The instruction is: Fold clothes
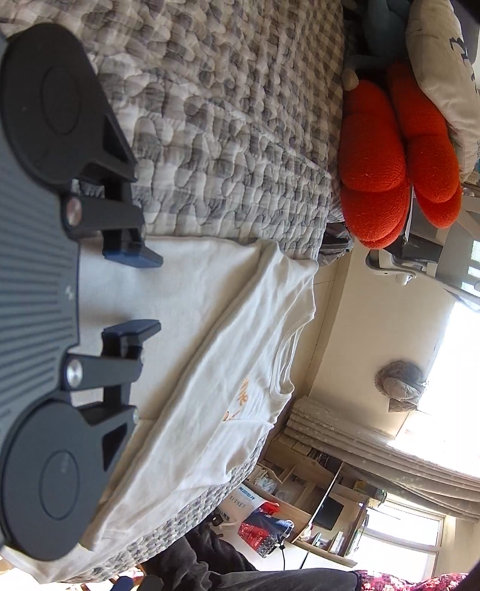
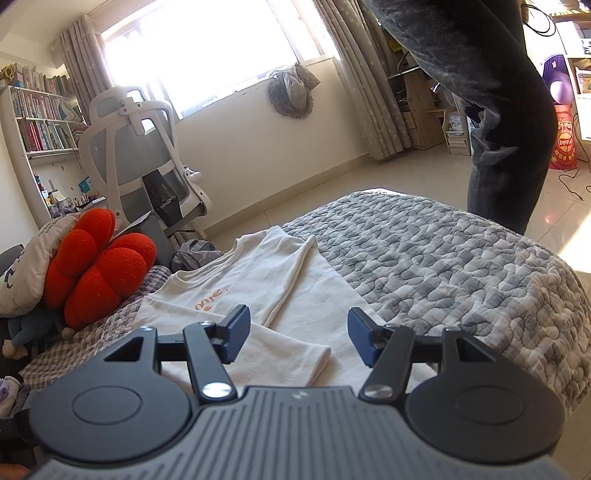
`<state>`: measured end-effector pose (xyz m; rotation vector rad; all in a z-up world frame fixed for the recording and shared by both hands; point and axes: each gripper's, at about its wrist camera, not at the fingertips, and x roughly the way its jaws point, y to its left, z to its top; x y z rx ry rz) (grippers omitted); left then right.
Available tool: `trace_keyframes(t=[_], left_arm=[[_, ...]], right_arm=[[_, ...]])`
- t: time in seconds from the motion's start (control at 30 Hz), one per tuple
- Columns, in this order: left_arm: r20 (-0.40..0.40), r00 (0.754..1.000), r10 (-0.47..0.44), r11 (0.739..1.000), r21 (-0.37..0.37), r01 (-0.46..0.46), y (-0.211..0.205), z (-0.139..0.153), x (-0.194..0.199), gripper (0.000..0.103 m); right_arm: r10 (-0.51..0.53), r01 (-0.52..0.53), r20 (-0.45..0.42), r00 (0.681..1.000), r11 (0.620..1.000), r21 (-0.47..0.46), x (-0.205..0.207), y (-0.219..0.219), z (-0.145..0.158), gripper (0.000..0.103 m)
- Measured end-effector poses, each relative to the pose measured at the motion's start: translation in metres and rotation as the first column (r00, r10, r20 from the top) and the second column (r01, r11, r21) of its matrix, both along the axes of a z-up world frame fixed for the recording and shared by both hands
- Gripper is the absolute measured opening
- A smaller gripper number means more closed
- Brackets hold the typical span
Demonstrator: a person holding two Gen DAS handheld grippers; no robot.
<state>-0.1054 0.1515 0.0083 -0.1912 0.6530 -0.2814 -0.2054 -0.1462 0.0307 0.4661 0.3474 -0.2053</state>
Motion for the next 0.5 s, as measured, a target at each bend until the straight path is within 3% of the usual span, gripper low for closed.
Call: trace_keyframes(t=[0.17,0.5], left_arm=[[-0.038,0.999,0.024,0.999,-0.023,-0.024,0.006,0.005,-0.006,0.031],[-0.021,1.000,0.024,1.000,0.007,-0.024,0.010,0.007,-0.052,0.032]], right_arm=[[-0.010,0.010,0.001,1.000,1.000,0.005,-0.002,-0.002,0.001,0.067],[-0.024,0.023,0.006,1.000,0.999,0.043,-0.007,-0.013,0.001,0.067]])
